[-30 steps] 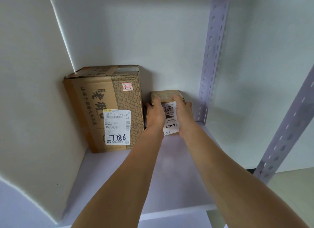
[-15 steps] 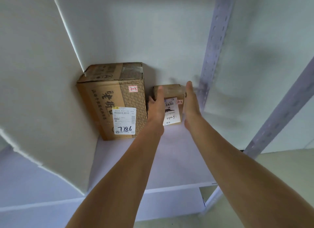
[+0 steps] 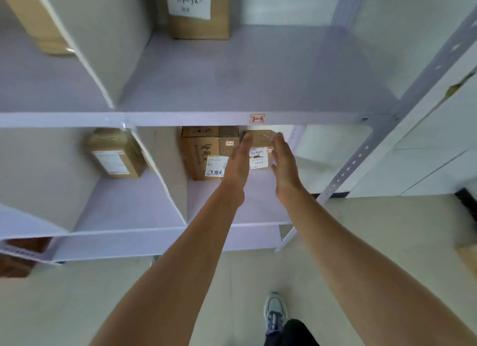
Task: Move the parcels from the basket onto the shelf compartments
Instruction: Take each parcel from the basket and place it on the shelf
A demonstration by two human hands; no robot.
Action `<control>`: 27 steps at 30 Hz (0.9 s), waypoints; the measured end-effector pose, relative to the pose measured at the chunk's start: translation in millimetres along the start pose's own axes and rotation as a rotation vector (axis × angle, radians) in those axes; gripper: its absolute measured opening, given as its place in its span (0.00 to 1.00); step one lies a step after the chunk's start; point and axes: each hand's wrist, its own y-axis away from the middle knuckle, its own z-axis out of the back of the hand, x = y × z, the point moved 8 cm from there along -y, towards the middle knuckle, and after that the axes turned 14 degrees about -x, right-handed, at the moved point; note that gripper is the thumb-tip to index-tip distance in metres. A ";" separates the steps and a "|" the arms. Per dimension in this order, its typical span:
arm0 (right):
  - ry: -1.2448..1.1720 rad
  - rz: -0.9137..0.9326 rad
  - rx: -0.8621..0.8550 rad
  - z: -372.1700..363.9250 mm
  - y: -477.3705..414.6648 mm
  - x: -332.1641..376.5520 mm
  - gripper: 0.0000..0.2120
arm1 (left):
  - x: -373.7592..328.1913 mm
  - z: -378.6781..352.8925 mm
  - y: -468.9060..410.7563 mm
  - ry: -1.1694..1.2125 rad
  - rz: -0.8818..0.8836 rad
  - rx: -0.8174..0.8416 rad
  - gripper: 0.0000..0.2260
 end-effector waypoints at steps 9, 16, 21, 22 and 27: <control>0.045 -0.074 0.095 -6.2 147.0 86.0 0.08 | -73.4 98.5 151.8 0.032 0.054 -0.031 0.25; 0.076 -0.023 0.274 -24.0 235.2 125.7 0.35 | -113.1 184.8 236.0 0.133 -0.019 -0.212 0.15; 0.065 -0.013 0.402 -45.0 302.9 143.1 0.16 | -113.7 246.7 290.0 0.225 -0.051 -0.322 0.29; 0.070 0.001 0.426 -52.5 314.9 144.3 0.15 | -112.8 260.4 298.6 0.246 -0.061 -0.351 0.28; 0.046 0.041 0.529 -101.2 379.9 152.4 0.17 | -107.2 337.5 332.8 0.309 -0.083 -0.475 0.20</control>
